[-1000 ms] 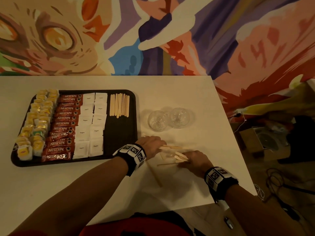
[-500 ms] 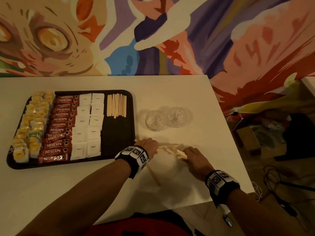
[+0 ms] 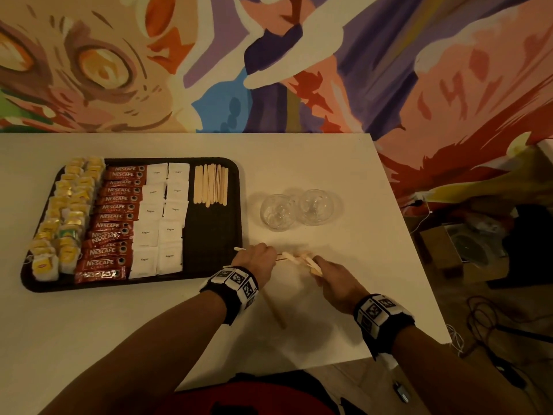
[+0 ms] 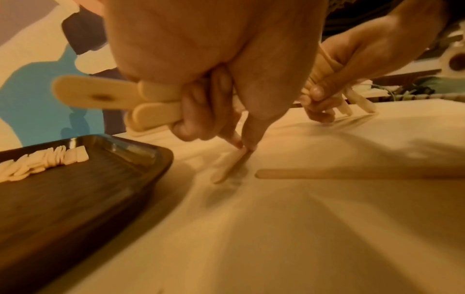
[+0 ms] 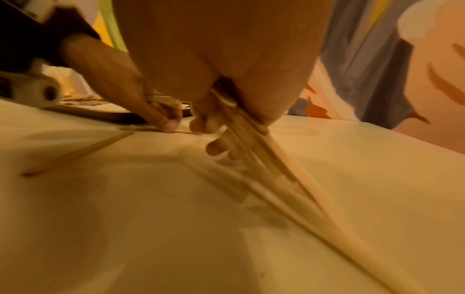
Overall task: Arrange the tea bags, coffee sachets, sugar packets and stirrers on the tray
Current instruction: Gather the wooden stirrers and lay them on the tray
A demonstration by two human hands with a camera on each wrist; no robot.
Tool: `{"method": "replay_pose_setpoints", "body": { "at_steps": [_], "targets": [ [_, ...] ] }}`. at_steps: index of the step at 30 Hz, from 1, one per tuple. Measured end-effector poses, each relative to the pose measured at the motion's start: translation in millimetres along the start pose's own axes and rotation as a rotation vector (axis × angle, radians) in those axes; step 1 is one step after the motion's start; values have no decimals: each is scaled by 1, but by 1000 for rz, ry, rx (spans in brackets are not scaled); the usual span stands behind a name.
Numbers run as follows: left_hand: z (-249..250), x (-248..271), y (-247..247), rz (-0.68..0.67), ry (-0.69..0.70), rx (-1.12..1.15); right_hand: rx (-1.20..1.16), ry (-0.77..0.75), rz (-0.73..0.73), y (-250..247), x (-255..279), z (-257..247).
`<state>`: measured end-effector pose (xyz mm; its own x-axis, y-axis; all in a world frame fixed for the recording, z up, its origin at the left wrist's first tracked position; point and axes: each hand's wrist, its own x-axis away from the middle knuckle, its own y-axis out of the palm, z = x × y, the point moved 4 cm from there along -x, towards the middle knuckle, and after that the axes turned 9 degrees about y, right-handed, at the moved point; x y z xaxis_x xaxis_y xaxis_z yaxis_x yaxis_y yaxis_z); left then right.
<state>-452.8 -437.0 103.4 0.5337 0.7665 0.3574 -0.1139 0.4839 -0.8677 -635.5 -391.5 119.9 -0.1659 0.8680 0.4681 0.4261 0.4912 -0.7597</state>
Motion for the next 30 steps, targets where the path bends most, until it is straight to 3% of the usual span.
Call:
{"method": "replay_pose_setpoints", "body": {
  "at_steps": [6,11,15,18,21,26,30],
  "targets": [
    [-8,5,-7,2,-78,89,-44,-74,-103,21,7,-20],
    [-27,11,-15,97,-289,530,-62,-19,-113,35,4,-39],
    [-36,24,-32,153,-314,829,-90,58,-84,43,-5,-48],
    [-40,45,-43,98,-295,967,28,74,-143,52,-9,-56],
    [-43,63,-45,24,-277,1056,138,93,-142,58,-14,-63],
    [-44,80,-52,-12,-292,1010,81,115,-124,56,-18,-74],
    [-48,86,-56,-39,-345,1102,132,95,-118,53,-22,-78]
  ]
}}
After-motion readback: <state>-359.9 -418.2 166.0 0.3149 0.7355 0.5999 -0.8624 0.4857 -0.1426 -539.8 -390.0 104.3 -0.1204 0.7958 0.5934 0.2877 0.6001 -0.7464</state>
